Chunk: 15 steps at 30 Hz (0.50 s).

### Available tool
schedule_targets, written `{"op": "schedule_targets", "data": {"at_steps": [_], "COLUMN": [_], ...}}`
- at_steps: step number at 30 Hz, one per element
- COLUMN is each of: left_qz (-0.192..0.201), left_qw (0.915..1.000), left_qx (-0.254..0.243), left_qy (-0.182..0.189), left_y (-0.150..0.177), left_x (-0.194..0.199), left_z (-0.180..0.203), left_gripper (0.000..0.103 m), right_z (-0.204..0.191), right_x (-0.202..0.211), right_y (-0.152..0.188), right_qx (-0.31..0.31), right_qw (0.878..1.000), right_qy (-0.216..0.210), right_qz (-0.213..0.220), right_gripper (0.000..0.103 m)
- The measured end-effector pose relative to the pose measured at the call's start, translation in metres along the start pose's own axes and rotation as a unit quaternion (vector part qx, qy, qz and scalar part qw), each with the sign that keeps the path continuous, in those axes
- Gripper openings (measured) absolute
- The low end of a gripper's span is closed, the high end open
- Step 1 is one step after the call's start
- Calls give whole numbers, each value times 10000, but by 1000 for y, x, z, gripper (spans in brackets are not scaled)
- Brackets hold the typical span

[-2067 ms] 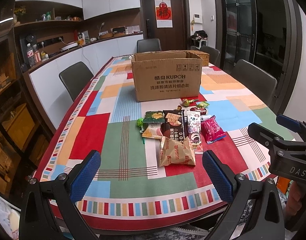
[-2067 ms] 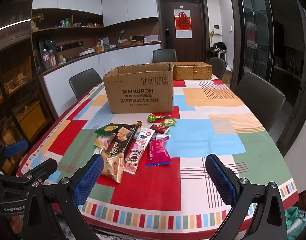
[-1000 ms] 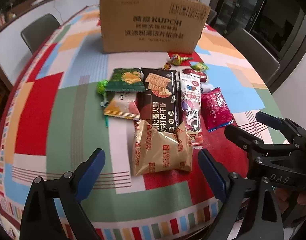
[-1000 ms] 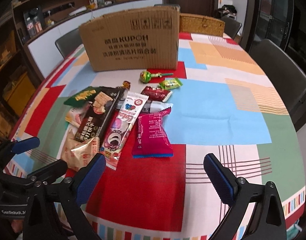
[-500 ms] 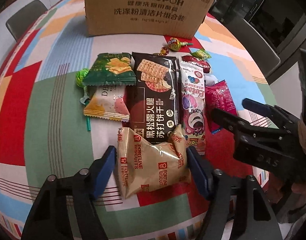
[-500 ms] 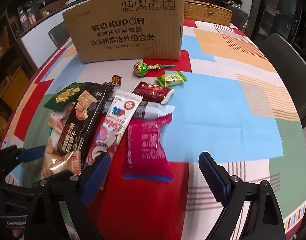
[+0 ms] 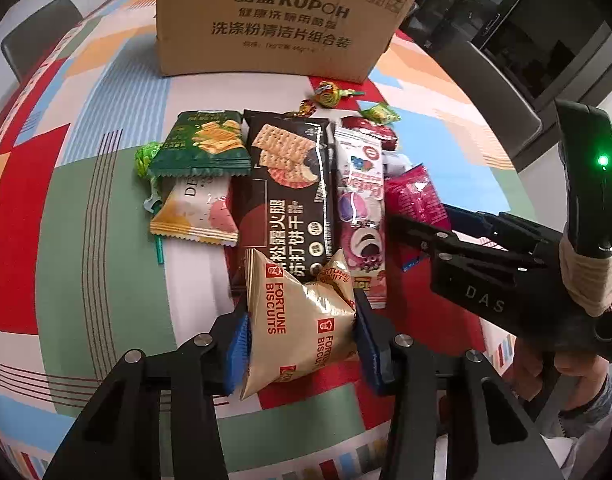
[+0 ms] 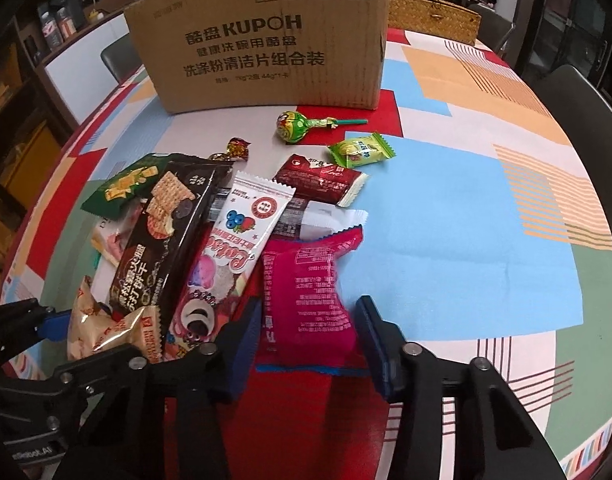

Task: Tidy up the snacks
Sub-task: 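Grasp the gold Fortune Biscuits bag with the left tool while the right tool grasps the pink candy packet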

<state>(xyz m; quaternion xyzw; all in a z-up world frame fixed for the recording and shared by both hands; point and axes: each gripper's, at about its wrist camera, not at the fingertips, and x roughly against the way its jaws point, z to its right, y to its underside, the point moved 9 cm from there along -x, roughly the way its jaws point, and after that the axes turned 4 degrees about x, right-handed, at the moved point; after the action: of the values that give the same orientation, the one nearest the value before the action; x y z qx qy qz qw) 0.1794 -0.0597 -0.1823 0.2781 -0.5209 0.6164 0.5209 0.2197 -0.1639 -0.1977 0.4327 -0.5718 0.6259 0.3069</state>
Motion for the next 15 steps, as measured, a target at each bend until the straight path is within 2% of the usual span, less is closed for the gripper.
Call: {"op": "schedule_targets", "data": {"at_steps": [7,15], "left_qz": [193,591], "left_qw": [9997,9981], "left_qx": [-83,-151], "left_qy": [84,-2], "left_y": [-1,-10], "left_x": [12,35], "left_z": [6,7], "left_gripper": [42,42], "right_z": [-5,-14], "right_x": [17,40], "right_y": [4,1], "right_qx": [-56,73], "right_qw": [9999,9991], "right_qy": [-98,-147], "right_qz": [120,397], "right_gripper": [41,40]}}
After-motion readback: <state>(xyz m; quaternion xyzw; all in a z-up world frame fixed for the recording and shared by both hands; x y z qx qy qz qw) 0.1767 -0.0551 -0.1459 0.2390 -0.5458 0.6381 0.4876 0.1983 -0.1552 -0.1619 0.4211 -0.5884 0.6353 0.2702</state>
